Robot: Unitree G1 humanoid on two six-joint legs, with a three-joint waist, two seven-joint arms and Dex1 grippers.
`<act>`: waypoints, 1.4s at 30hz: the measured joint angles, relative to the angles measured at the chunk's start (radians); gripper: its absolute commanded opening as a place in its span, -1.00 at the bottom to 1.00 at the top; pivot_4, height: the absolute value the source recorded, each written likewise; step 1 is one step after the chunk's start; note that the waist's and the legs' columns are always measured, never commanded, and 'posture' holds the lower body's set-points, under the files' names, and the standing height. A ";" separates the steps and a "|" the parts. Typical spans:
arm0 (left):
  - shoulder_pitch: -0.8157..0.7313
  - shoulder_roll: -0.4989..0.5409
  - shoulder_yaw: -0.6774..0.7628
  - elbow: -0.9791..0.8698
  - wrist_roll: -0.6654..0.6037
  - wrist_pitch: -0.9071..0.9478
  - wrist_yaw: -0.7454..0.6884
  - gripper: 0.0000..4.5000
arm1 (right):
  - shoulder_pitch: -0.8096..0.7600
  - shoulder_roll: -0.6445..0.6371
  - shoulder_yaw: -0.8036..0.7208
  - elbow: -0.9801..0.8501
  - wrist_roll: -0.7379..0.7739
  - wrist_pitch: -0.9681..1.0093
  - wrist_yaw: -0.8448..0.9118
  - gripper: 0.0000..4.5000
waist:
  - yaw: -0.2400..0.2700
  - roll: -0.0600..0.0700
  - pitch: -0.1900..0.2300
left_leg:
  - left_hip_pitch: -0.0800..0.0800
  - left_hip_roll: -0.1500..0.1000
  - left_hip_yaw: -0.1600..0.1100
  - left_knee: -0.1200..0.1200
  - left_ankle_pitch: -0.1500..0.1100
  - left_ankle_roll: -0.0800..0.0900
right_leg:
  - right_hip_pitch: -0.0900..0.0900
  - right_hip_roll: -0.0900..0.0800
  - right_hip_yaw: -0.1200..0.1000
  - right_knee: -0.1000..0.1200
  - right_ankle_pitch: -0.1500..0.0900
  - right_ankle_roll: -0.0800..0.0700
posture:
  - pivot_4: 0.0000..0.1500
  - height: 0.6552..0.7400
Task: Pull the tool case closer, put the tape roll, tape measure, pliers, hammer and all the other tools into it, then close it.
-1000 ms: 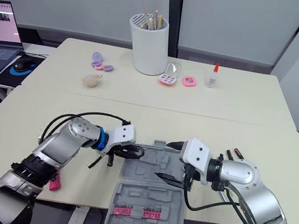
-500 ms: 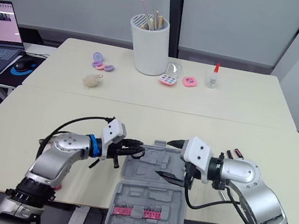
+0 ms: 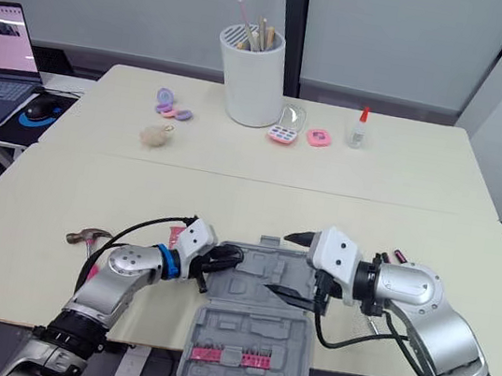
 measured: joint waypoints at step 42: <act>0.251 0.797 0.720 0.423 -0.308 0.210 -0.427 0.99 | 0.189 -0.363 -0.633 0.753 0.089 -0.184 0.336 1.00 | -0.004 0.002 0.003 | 0.001 0.002 0.006 -0.003 0.000 0.000 | -0.003 -0.007 0.001 -0.001 -0.001 -0.002 | 1.00 1.00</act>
